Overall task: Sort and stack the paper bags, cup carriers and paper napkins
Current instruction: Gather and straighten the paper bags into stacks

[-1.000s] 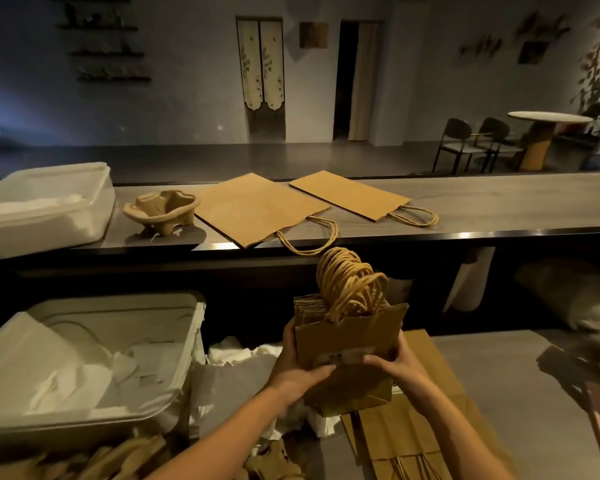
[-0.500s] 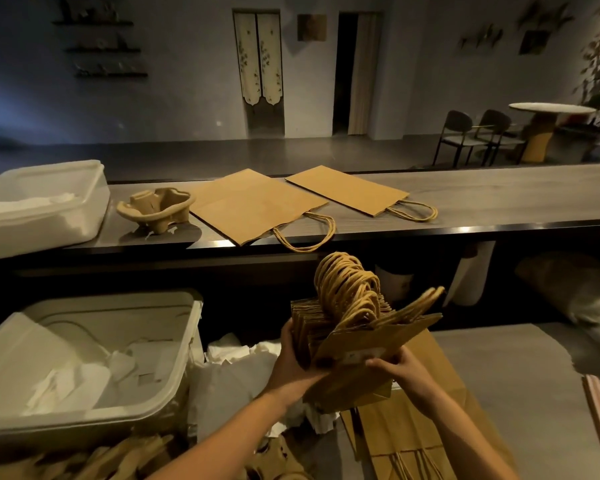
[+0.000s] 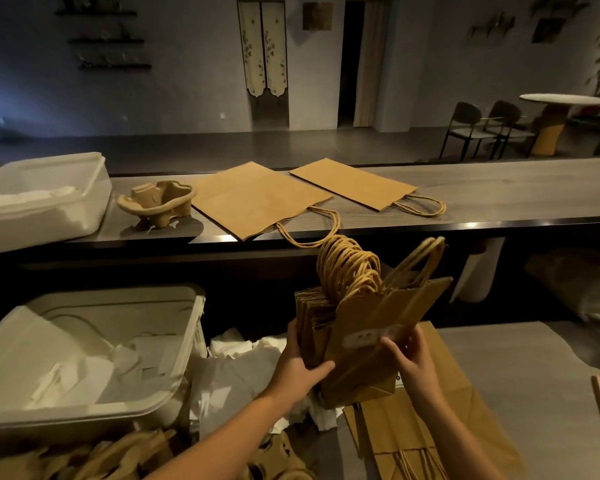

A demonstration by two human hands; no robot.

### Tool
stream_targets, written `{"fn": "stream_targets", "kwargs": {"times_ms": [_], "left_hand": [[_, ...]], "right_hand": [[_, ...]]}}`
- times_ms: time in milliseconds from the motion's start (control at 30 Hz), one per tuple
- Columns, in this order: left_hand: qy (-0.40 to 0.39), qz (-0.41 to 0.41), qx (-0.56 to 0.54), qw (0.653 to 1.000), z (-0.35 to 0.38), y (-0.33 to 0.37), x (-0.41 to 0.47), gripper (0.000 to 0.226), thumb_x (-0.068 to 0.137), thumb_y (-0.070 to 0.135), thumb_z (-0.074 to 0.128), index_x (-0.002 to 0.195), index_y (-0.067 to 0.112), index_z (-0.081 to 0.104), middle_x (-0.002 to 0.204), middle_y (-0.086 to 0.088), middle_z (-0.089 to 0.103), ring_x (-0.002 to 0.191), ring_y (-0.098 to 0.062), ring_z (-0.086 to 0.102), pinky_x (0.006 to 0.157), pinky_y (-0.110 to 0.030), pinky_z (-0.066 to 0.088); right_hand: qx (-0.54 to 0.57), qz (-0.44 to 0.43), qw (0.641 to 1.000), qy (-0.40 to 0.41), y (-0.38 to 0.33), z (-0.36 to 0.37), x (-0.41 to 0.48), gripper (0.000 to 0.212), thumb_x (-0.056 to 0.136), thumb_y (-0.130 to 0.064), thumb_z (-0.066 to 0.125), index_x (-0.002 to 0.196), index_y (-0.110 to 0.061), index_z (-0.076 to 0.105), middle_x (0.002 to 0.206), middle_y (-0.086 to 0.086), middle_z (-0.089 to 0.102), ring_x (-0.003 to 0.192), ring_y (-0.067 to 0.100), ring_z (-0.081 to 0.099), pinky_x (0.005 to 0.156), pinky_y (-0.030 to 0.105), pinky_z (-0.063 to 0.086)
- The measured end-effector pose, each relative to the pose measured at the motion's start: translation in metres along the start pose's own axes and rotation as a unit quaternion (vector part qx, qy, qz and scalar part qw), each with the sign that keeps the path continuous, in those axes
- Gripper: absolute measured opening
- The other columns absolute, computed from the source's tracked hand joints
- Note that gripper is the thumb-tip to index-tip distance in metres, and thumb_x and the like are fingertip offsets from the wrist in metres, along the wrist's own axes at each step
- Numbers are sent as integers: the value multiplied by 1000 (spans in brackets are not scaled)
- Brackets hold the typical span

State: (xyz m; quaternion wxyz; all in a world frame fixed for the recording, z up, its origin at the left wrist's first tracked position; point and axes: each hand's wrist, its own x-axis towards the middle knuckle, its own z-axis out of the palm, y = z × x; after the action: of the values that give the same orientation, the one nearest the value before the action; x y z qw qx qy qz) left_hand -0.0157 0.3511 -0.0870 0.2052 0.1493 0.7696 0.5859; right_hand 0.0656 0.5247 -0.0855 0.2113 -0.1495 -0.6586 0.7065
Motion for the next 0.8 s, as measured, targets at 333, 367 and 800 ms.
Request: {"fn": "stream_targets", "kwargs": {"times_ms": [333, 367, 800], "left_hand": [[-14, 29, -23, 999, 0, 2, -3, 92, 69, 12, 81, 122, 48, 15, 135, 6, 40, 128, -16, 41, 96, -23, 38], [-14, 29, -22, 999, 0, 2, -4, 95, 69, 12, 81, 125, 47, 13, 135, 7, 39, 129, -17, 40, 98, -25, 38], [-22, 23, -35, 999, 3, -5, -2, 117, 60, 18, 86, 144, 36, 6, 137, 6, 42, 130, -12, 40, 96, -16, 40]], "right_hand": [[26, 28, 999, 6, 0, -10, 1, 92, 27, -79, 74, 105, -33, 54, 107, -7, 63, 100, 12, 61, 77, 24, 51], [18, 27, 999, 1, -1, -11, 1, 92, 29, -79, 74, 106, -33, 55, 106, -7, 64, 99, 11, 62, 76, 23, 52], [-98, 47, 990, -92, 7, -15, -2, 62, 63, -33, 82, 114, -34, 47, 116, -6, 58, 111, 15, 55, 77, 20, 50]]}}
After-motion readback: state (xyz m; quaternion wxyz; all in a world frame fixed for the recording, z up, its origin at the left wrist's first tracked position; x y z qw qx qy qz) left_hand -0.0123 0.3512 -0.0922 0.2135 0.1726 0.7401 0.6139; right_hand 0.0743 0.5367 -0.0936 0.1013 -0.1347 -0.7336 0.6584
